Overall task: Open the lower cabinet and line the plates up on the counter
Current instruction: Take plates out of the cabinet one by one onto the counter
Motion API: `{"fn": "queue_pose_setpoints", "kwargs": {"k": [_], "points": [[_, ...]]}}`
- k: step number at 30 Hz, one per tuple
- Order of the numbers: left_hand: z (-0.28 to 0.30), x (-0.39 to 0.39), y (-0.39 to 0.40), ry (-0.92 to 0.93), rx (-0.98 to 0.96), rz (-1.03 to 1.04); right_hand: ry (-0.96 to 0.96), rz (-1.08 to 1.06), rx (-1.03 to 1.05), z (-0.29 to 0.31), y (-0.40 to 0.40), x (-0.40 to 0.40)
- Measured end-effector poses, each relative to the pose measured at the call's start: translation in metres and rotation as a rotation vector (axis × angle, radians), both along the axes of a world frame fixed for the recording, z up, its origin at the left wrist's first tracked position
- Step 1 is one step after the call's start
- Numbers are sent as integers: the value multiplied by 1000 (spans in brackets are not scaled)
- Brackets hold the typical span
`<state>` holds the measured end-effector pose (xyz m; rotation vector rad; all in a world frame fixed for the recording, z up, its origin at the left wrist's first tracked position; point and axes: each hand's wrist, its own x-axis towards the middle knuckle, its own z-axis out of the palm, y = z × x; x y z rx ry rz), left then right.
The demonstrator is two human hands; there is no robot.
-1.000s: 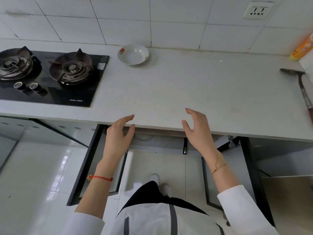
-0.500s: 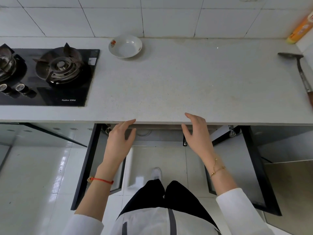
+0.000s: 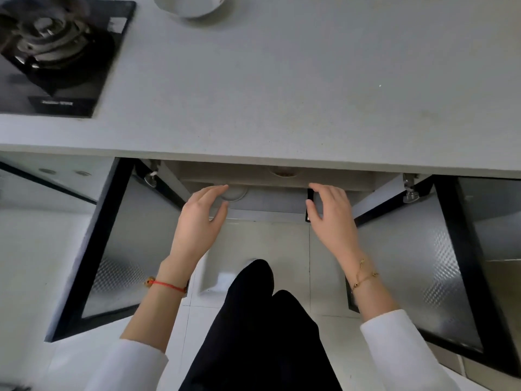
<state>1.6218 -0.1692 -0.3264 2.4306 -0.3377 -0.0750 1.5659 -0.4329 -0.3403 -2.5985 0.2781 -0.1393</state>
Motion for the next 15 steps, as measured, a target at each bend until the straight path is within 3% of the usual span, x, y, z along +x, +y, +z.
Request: {"fn": "queue_pose_setpoints", "kwargs": {"k": [15], "points": [[-235, 76, -39, -143, 11, -18, -112, -26, -27, -230, -39, 70]]}}
